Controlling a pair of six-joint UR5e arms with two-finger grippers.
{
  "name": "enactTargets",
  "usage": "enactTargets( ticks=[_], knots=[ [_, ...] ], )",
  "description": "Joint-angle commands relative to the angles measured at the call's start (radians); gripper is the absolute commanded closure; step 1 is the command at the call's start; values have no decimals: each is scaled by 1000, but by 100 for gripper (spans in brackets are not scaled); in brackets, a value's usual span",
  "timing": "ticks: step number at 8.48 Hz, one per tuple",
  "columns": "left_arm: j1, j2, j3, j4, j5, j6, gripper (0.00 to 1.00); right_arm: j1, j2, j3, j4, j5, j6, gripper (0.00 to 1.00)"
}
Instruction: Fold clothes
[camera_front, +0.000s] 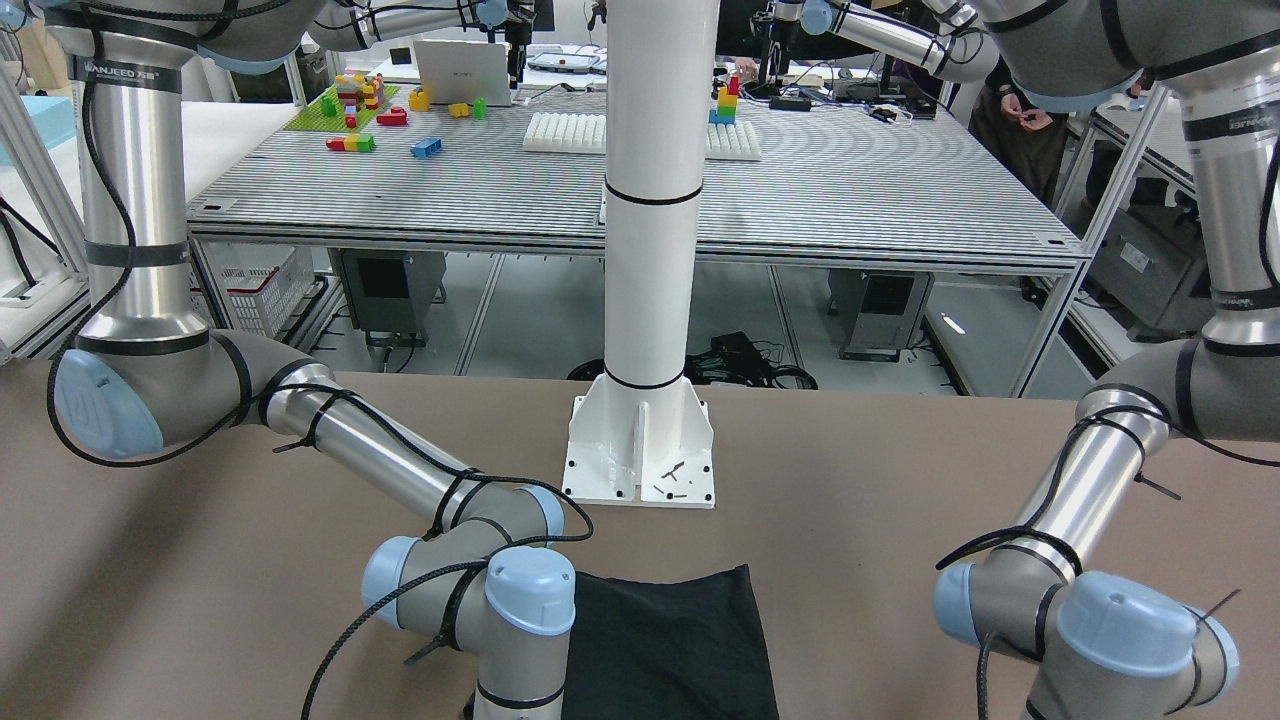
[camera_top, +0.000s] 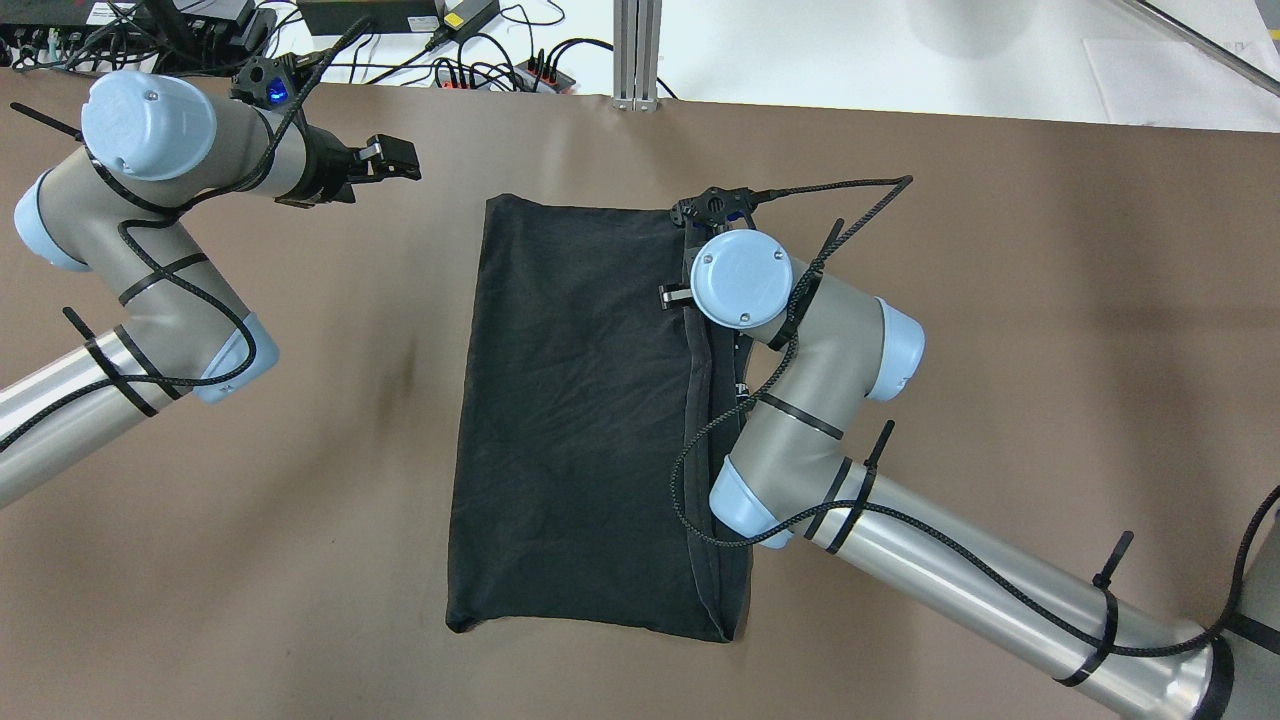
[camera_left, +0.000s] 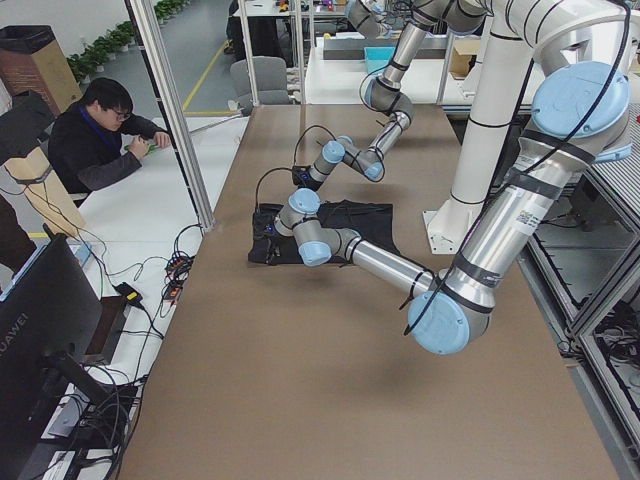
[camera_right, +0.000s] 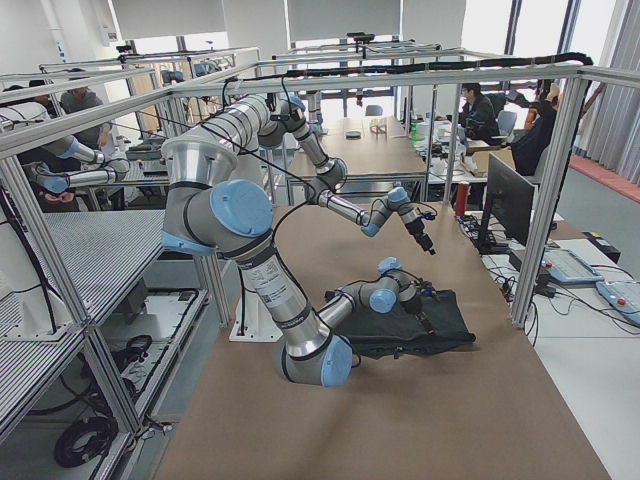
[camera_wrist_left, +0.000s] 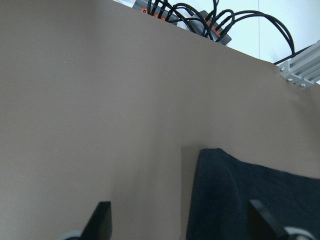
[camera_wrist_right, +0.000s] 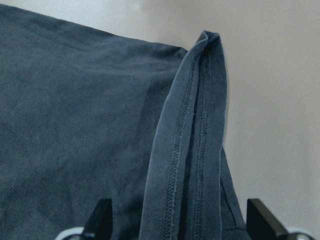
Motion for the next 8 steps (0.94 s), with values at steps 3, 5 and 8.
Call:
enactTargets(
  ticks=[3,5,8],
  knots=[
    [6,1,8,0,0,-1,5,-17,14,-60,39,-34,-12,6],
    [12,1,8,-1,1,-2,5,-15,6,-60,39,-34,-11,6],
    [12,3,4,-1,1,-7,5,-14,-12,-55,42,-32,-15,6]
  ],
)
